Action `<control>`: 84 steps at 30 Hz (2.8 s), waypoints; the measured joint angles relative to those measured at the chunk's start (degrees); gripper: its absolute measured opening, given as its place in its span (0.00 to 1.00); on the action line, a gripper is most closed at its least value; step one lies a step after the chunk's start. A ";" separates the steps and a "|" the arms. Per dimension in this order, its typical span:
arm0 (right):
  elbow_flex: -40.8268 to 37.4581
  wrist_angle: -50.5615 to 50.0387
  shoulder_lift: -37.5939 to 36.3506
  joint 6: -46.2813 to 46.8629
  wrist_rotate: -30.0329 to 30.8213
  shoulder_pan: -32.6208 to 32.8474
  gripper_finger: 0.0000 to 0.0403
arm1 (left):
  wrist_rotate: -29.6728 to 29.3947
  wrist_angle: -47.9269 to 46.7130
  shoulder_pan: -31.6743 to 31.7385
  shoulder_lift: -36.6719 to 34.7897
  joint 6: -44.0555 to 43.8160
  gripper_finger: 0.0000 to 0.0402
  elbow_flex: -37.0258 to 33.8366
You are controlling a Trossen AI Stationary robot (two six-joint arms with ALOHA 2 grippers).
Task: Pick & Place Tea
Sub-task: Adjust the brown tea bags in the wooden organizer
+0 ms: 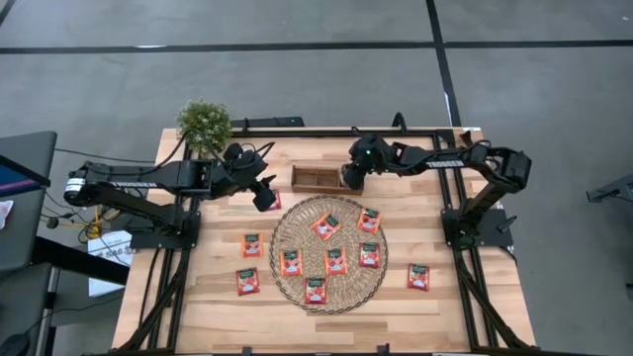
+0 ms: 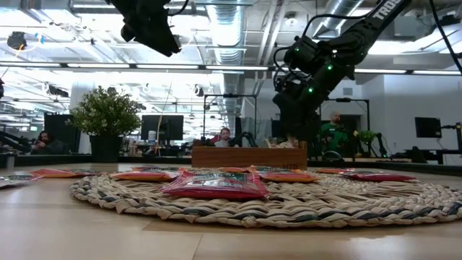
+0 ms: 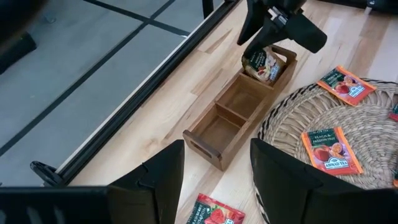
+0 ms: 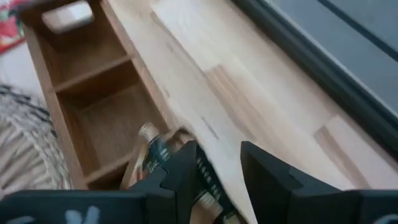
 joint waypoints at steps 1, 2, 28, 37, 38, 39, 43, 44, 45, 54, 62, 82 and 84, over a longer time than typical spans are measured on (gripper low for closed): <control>0.00 -0.61 0.00 -0.01 0.00 0.03 0.29 | 0.00 0.07 0.00 0.00 0.00 0.44 0.00; 0.00 -1.25 0.00 -0.01 -0.05 0.05 0.29 | 0.00 0.14 0.00 0.00 0.00 0.44 0.00; -0.11 -7.38 -6.01 -2.02 2.67 0.88 0.29 | -0.02 0.88 0.00 0.00 0.17 0.44 -0.02; -0.09 -7.78 -2.85 -1.91 2.91 0.56 0.29 | -0.02 2.48 0.00 0.00 1.44 0.44 -0.02; -0.11 -8.54 -2.84 -1.88 2.96 0.56 0.29 | -0.02 2.48 0.00 0.00 1.44 0.44 -0.02; -0.11 -8.86 -2.84 -1.88 2.99 0.56 0.29 | -0.02 2.48 0.00 0.00 1.44 0.44 -0.02; -0.11 -10.17 -4.12 -1.91 2.95 0.58 0.25 | -0.02 2.48 0.00 0.00 1.46 0.44 -0.02; -0.11 -10.42 -4.46 -1.97 2.97 0.58 0.24 | -0.02 2.46 0.00 0.00 1.47 0.44 -0.02; -0.11 -10.80 -4.71 -2.27 2.91 0.61 0.23 | -0.02 2.44 0.00 0.00 1.49 0.44 -0.02; -0.11 -12.14 -5.09 -3.58 0.75 1.00 0.17 | -0.03 2.44 0.00 0.00 1.60 0.44 -0.02; -0.11 -12.14 -5.09 -5.71 -3.89 0.79 0.17 | -0.04 2.70 0.00 0.00 2.10 0.44 -0.02; -0.08 -14.89 -9.50 -6.10 -20.10 -6.02 0.17 | -0.03 2.70 0.00 0.00 3.06 0.44 -0.02; -0.07 -14.63 -11.81 -6.76 -20.04 -6.36 0.17 | -0.02 2.72 0.00 0.00 3.08 0.44 -0.04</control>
